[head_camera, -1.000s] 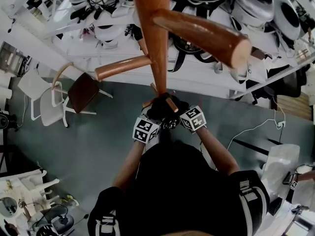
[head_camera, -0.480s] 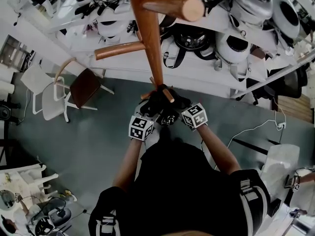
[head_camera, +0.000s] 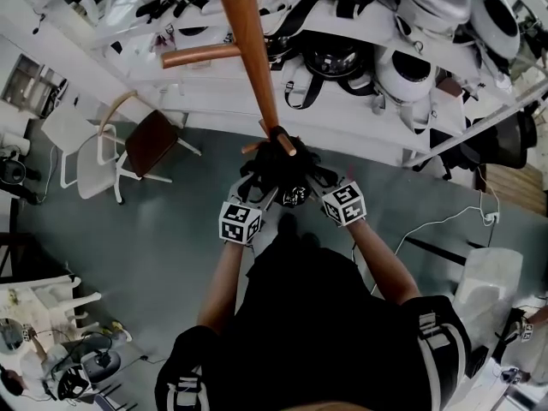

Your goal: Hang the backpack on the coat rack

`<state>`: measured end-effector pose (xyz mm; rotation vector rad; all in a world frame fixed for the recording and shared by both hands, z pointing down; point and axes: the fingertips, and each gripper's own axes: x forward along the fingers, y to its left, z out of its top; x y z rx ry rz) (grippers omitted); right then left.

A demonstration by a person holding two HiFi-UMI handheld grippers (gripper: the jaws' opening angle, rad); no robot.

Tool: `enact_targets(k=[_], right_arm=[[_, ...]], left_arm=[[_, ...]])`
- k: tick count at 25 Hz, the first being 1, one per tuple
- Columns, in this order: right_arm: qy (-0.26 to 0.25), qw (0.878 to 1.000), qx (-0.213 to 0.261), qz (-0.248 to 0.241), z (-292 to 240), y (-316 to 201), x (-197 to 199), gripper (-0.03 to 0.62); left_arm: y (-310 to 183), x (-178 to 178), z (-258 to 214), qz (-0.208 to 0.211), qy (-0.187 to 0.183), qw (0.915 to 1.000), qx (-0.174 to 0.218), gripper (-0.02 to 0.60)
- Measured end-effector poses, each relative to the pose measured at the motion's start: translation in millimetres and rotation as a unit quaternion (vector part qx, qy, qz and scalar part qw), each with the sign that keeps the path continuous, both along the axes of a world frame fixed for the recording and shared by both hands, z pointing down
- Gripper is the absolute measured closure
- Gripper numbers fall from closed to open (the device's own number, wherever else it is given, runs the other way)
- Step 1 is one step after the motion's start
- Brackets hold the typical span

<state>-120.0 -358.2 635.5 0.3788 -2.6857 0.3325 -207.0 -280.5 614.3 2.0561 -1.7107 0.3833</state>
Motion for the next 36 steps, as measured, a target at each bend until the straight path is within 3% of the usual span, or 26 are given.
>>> enact_targets(k=[5, 11, 14, 36], right_arm=[[-0.024, 0.999, 0.035, -0.007, -19.4, 18.3, 18.8, 0.577], [-0.036, 0.997, 0.054, -0.036, -34.1, 34.4, 36.2, 0.579], [-0.041, 0.997, 0.06, -0.041, -37.4, 41.2, 47.4, 0.58], [-0.045, 0.996, 0.064, -0.046, -33.9, 49.9, 73.9, 0.58]], left_arm=[[16.3, 17.6, -8.9, -0.011, -0.009, 0.9998, 0.017, 0.325], [30.8, 32.6, -30.5, -0.031, -0.018, 0.9975, 0.061, 0.497], [37.0, 42.2, -32.5, -0.037, -0.023, 0.9966, 0.07, 0.53], [55.6, 78.4, -30.2, -0.05, -0.027, 0.9955, 0.075, 0.543]])
